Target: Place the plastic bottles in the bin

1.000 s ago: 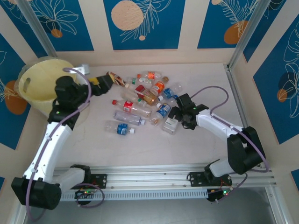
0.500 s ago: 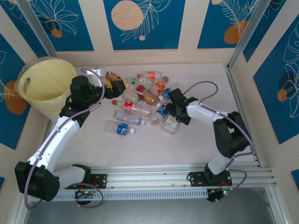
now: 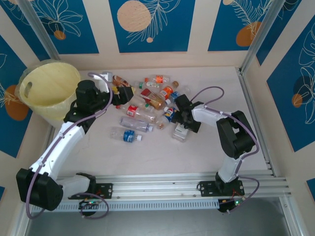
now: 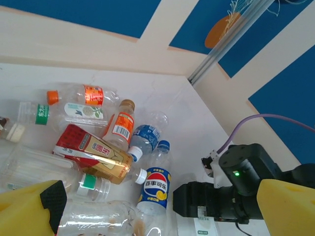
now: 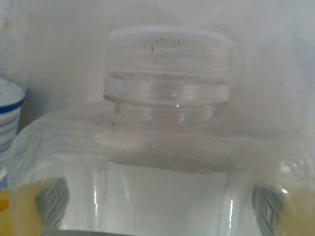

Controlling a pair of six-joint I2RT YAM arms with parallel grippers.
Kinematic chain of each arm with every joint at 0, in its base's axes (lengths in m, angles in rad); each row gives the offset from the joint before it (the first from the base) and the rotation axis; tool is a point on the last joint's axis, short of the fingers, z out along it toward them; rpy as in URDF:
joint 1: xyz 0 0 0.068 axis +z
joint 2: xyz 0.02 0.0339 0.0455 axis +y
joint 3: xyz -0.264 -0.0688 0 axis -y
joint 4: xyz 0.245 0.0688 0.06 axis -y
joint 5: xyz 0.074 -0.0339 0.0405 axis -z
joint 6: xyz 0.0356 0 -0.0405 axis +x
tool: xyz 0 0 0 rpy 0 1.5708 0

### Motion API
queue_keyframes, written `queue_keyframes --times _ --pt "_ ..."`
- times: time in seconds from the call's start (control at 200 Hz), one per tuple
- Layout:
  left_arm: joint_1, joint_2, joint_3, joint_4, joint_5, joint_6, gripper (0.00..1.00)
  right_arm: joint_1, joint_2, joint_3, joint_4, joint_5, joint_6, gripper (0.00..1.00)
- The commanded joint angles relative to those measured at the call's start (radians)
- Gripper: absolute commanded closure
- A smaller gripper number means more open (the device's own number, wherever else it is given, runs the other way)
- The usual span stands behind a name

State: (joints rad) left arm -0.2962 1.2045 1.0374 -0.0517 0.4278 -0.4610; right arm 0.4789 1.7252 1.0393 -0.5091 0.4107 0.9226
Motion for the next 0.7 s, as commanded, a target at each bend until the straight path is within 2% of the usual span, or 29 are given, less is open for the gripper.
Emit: queue_keyframes --times 0.0,0.32,0.505,0.635,0.695 --pt "-0.029 0.028 0.020 0.022 0.054 0.032 0.00 0.006 -0.109 -0.064 0.074 0.033 -0.002 0.16" --pt "-0.148 0.086 0.023 0.009 0.068 0.177 0.00 0.031 -0.331 -0.173 0.242 0.021 -0.055 0.24" --pt "-0.280 0.145 0.013 0.003 0.041 0.279 0.00 0.032 -0.479 -0.262 0.449 -0.074 -0.018 0.24" --pt "-0.365 0.220 0.064 -0.089 0.041 0.352 0.00 0.033 -0.542 -0.334 0.639 -0.131 0.033 0.24" --pt "-0.408 0.253 0.096 -0.137 -0.018 0.391 0.00 0.034 -0.551 -0.337 0.685 -0.162 0.049 0.24"
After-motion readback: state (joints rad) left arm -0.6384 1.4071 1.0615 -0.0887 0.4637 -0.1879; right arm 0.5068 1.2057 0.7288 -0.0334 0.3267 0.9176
